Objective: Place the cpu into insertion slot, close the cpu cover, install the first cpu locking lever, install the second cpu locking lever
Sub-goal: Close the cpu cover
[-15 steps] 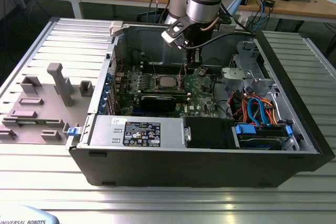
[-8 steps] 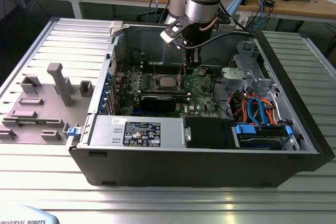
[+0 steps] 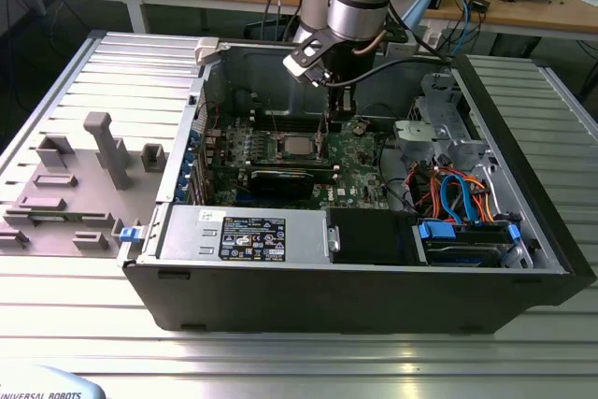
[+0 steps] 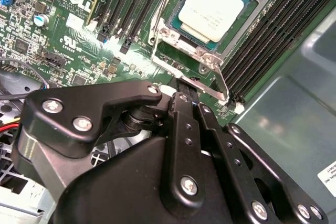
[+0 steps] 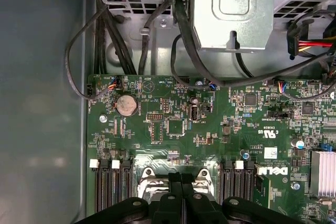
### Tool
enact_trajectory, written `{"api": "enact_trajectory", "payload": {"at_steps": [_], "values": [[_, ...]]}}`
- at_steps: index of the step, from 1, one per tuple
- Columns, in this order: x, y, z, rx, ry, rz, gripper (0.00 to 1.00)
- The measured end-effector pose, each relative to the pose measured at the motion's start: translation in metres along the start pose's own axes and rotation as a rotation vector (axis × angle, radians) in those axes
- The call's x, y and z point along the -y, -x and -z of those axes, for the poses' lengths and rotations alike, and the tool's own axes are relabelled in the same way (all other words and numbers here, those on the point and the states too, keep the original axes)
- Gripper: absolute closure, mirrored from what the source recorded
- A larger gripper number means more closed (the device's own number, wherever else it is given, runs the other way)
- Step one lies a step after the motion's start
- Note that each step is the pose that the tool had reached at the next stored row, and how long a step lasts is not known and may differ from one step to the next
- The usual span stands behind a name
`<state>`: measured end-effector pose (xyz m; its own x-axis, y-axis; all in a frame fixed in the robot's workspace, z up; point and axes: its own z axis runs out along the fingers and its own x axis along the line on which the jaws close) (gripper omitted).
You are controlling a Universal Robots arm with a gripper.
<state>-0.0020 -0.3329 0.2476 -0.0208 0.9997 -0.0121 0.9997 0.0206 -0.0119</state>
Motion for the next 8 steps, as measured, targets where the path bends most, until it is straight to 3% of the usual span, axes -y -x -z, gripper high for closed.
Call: {"api": "enact_trajectory", "payload": {"at_steps": [8], "values": [[0.0033,-0.0001,-0.0001,-0.0001,0.0000,0.000,0.89]]}}
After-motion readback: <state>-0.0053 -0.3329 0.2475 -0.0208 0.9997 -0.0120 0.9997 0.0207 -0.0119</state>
